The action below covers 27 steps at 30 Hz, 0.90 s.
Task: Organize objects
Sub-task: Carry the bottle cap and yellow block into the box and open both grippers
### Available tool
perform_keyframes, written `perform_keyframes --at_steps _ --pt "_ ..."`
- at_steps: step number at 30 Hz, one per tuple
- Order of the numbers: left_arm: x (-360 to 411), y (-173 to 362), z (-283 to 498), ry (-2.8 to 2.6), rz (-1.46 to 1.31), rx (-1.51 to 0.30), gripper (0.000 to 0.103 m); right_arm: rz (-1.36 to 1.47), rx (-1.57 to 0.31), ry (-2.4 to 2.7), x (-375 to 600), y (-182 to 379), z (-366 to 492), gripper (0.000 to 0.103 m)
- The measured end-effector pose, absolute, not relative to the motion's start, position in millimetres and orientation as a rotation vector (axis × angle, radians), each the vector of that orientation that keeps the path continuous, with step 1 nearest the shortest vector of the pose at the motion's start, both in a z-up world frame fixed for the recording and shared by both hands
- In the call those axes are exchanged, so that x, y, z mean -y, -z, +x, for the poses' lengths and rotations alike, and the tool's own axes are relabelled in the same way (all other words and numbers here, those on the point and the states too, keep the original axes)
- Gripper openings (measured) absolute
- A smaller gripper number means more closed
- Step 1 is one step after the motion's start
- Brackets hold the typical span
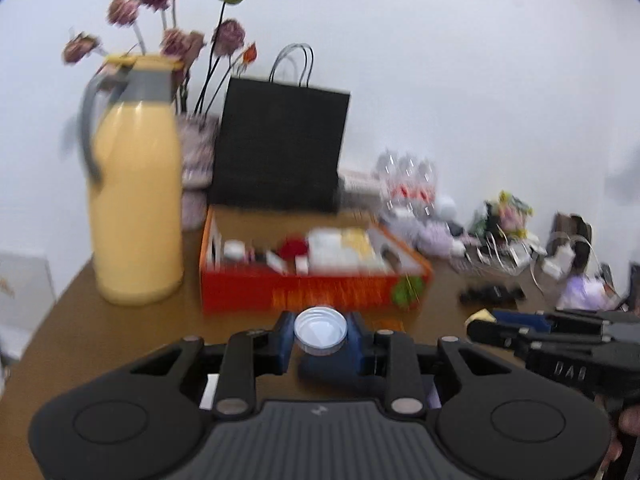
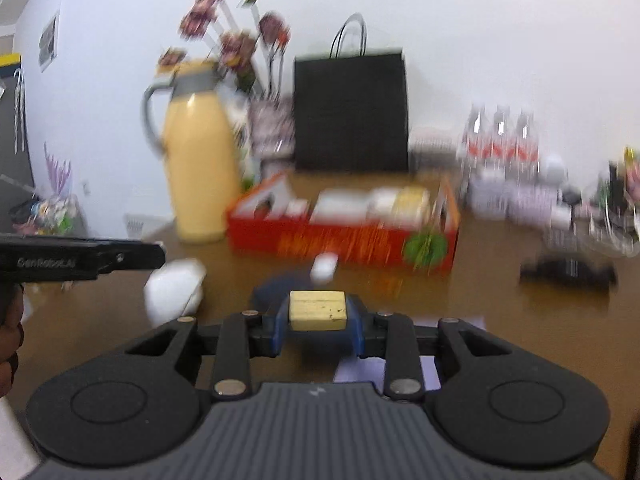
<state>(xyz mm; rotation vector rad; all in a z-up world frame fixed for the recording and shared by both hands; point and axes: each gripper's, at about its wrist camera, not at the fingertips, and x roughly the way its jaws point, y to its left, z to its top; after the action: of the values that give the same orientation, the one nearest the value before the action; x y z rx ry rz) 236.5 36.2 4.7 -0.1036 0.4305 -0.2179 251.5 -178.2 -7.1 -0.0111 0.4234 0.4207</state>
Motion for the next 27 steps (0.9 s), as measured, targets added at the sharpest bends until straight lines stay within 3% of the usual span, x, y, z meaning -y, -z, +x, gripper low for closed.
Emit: perform_keyframes --at_steps 7,14,17,18,19,20,27 --pt "-47.4 -29.3 380.5 0.233 -0.205 -0.470 0.027 0.152 -0.468 -0.433 176.8 -23.1 416.7 0.031" --pt "-43.0 21.8 474.4 0.239 -0.230 -0.621 0.027 0.114 -0.633 -0.360 147.1 18.4 537.3 0.031" --pt "-47.7 35.3 488.5 0.229 -0.246 -0.639 0.028 0.161 -0.671 -0.360 141.8 44.2 550.0 0.035" --pt "-51.3 37.3 489.7 0.229 -0.272 -0.638 0.036 0.175 -0.675 -0.362 140.9 49.7 550.5 0.045" --pt "-54.5 37.7 490.1 0.232 -0.290 -0.633 0.041 0.184 -0.671 -0.365 140.6 54.1 550.0 0.048" --pt "-56.7 36.4 488.1 0.232 -0.298 -0.624 0.049 0.193 -0.664 -0.359 141.6 55.9 550.0 0.048" --pt "-56.9 -4.7 458.9 0.196 -0.210 -0.544 0.053 0.198 -0.556 -0.348 153.7 13.2 515.7 0.049"
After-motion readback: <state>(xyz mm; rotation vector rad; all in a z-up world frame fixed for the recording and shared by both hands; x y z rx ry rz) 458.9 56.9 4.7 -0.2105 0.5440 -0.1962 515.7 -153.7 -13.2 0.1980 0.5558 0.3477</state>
